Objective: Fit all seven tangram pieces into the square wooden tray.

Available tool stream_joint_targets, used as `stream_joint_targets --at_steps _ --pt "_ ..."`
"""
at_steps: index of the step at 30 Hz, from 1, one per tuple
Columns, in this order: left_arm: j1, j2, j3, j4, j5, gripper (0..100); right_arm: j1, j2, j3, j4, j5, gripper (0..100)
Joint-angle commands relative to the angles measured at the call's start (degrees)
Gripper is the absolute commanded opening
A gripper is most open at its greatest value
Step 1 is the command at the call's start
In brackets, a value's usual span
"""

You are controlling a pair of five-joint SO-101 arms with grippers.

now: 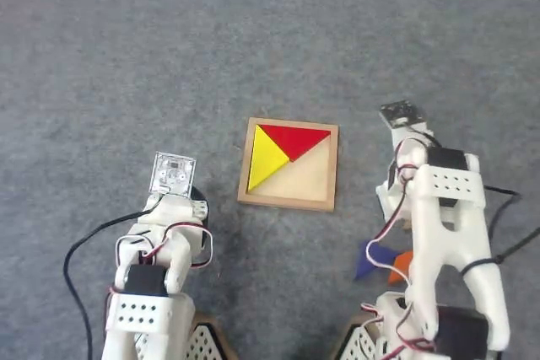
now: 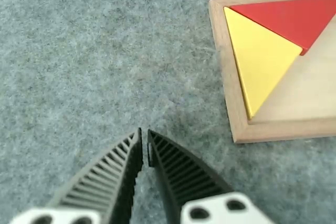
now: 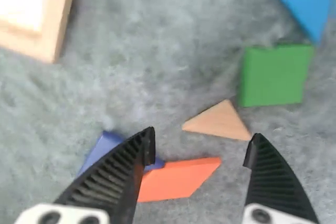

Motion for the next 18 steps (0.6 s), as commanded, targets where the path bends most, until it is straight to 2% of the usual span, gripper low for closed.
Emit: stream_joint_targets --at_steps 1,9,18 --pt "-0.26 -0.79 -0.48 0.44 0.44 2 1.71 3.65 -2.81 -2.33 -1.41 28.9" --pt "-0.26 -0.79 -0.48 0.44 0.44 2 4.00 12.70 -10.81 -2.24 -1.49 28.9" --pt "-0.26 -0.79 -0.48 0.44 0.44 2 4.44 12.62 -2.55 0.92 5.36 28.9"
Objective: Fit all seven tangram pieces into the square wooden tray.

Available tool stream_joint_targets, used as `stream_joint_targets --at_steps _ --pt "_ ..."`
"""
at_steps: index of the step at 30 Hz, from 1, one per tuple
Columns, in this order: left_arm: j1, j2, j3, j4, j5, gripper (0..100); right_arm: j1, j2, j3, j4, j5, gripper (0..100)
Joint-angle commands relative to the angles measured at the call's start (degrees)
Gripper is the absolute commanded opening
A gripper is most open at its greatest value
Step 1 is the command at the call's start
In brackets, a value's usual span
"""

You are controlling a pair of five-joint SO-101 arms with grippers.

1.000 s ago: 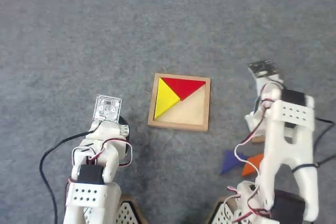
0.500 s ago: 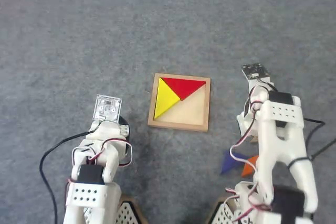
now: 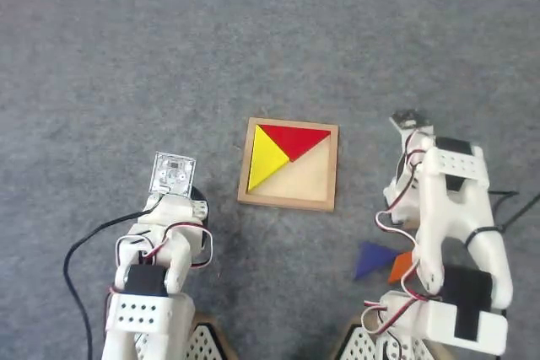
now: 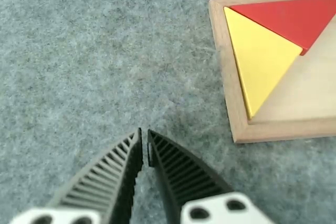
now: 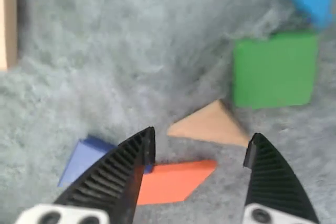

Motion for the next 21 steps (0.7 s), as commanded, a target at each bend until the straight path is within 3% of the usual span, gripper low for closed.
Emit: stream_joint_targets --at_steps 1,5,9,17,21 --pt "-0.26 -0.79 -0.48 0.44 0.44 2 1.63 -0.40 0.88 1.01 1.85 28.9" --pt "-0.26 -0.79 -0.48 0.44 0.44 2 3.65 -0.04 0.97 -0.92 0.26 28.9" --pt "-0.26 -0.79 -0.48 0.44 0.44 2 5.23 0.22 1.14 -4.26 -6.59 28.8" --pt "-0.26 -0.79 -0.48 0.44 0.44 2 5.05 -0.48 0.97 -4.09 -30.51 21.4" --pt "-0.26 -0.79 -0.48 0.44 0.44 2 5.67 -0.75 0.97 -2.42 -30.95 22.5"
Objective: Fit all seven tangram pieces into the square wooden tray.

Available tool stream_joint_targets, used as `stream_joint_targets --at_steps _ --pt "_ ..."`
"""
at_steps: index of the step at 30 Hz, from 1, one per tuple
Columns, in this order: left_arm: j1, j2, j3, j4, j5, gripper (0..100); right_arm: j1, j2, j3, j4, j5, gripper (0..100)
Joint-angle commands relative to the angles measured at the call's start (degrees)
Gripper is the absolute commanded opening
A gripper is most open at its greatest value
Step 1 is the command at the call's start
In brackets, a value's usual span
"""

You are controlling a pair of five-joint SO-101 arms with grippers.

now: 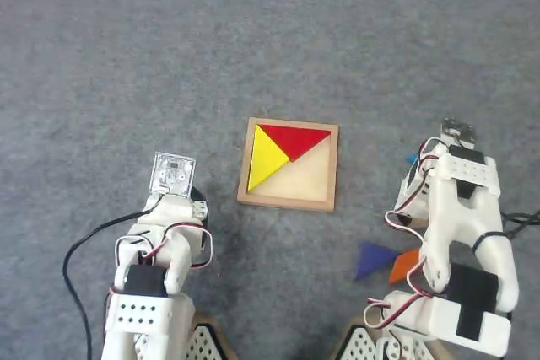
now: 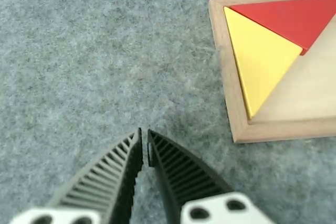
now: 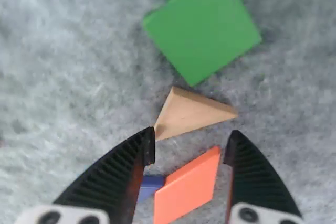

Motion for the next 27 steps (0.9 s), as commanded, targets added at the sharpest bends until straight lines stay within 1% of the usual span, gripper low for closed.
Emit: stream_joint_targets --at_steps 1,6,8,12,18,27 --pt "-0.26 -0.79 -0.48 0.44 0.44 2 1.19 -1.36 -0.35 1.98 -1.41 23.0" --pt "-0.26 -0.79 -0.48 0.44 0.44 2 3.12 -1.45 0.70 5.23 -1.58 23.4" --pt "-0.18 -0.79 -0.48 0.44 0.44 2 2.77 -1.45 1.76 4.09 -1.93 23.4" --pt "-0.26 -0.79 -0.48 0.44 0.44 2 2.07 -0.84 3.96 1.63 -5.27 23.4" --pt "-0.26 -0.79 -0.48 0.44 0.44 2 1.71 -0.84 5.71 1.27 -5.45 23.2" --pt "-0.26 -0.79 -0.48 0.44 0.44 2 -4.09 -0.84 6.33 1.71 -5.80 23.1"
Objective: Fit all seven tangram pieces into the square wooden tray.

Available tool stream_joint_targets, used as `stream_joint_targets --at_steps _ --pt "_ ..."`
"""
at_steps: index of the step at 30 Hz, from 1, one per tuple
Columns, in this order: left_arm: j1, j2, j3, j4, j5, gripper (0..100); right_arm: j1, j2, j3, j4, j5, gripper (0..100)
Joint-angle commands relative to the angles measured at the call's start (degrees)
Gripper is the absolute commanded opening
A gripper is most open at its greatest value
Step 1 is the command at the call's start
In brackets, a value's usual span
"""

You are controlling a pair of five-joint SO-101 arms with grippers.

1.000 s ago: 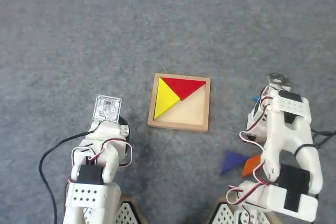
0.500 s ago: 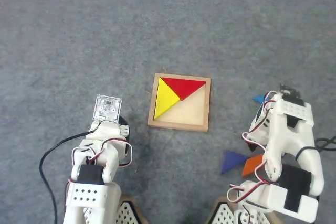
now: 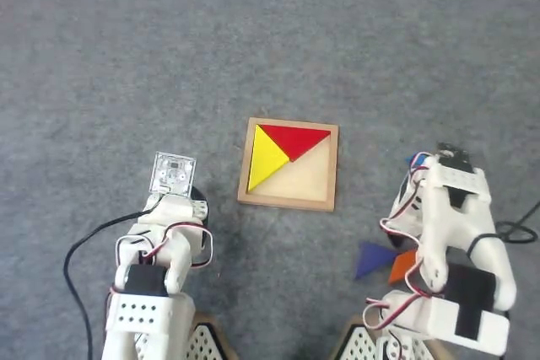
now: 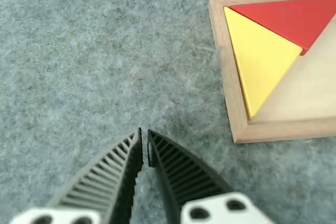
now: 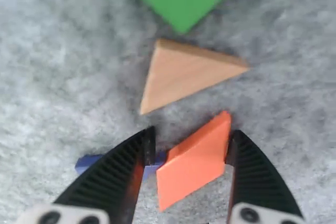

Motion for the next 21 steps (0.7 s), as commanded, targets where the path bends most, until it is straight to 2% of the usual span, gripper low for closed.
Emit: stream_joint_targets --at_steps 1,4,8,14,21 --pt "-0.26 -0.79 -0.48 0.44 0.44 2 -1.80 -0.84 -0.09 0.31 -0.70 23.1" --pt "-0.26 -0.79 -0.48 0.44 0.44 2 -1.71 -0.84 -0.09 -0.84 -0.53 21.0" --pt "-0.26 -0.79 -0.48 0.44 0.44 2 -1.71 -0.84 0.00 -3.38 -0.62 10.8" --pt "-0.26 -0.79 -0.48 0.44 0.44 2 -1.80 -0.92 -1.23 -6.02 -0.88 9.7" --pt "-0.26 -0.79 -0.48 0.44 0.44 2 -2.07 -0.84 -9.41 -6.11 -5.27 7.7"
